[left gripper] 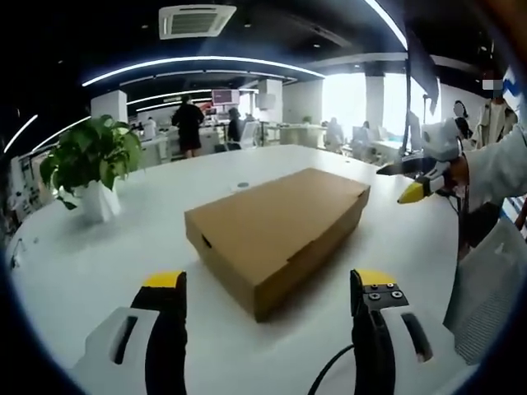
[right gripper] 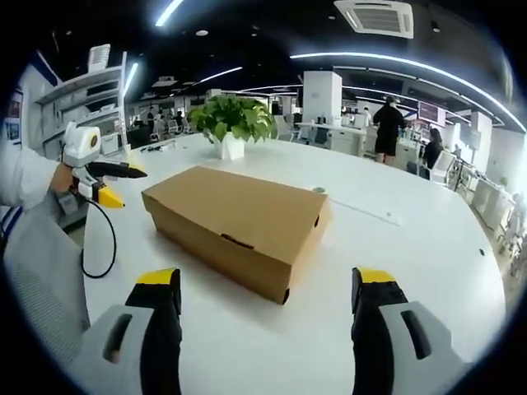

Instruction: Operate the shoe box by opening the lid, removing the specified soft item, and placing it in the target area until the item is outside and the box remains undamaged.

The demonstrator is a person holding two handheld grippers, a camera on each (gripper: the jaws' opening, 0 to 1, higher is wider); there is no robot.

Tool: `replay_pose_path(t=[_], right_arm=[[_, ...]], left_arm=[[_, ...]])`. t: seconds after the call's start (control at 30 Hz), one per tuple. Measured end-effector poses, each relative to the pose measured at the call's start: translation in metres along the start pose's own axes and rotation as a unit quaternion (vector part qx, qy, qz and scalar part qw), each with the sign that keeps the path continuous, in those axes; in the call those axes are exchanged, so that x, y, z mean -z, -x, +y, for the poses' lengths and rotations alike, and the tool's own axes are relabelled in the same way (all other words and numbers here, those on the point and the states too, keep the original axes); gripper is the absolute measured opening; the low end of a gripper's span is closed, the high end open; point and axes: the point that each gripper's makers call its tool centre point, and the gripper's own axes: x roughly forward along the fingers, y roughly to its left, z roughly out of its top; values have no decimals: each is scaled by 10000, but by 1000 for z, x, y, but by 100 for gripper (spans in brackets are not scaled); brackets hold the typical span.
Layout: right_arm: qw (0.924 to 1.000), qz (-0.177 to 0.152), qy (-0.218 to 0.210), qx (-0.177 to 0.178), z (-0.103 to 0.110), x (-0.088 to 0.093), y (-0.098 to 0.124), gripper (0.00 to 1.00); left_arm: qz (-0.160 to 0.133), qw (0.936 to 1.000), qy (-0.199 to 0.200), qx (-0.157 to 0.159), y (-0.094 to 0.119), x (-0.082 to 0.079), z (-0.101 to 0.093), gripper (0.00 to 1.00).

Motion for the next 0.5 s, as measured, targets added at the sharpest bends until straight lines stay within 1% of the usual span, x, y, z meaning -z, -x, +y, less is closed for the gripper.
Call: replay_pose_path(t=[0.13,0.37,0.5], right_arm=[[10000,13,-39,-30,-1,1,-8,80],[9999,59,-16,-89,-1,3,-21,79],[9999,81,-18,-119,-1,5,-27,78]], left_arm=[[10,10000,-58,-28,-4,1,1,83],[34,10000,-15,-32,-11,4,4,83],[139,9999,-22,-70,-15,11,5,80]])
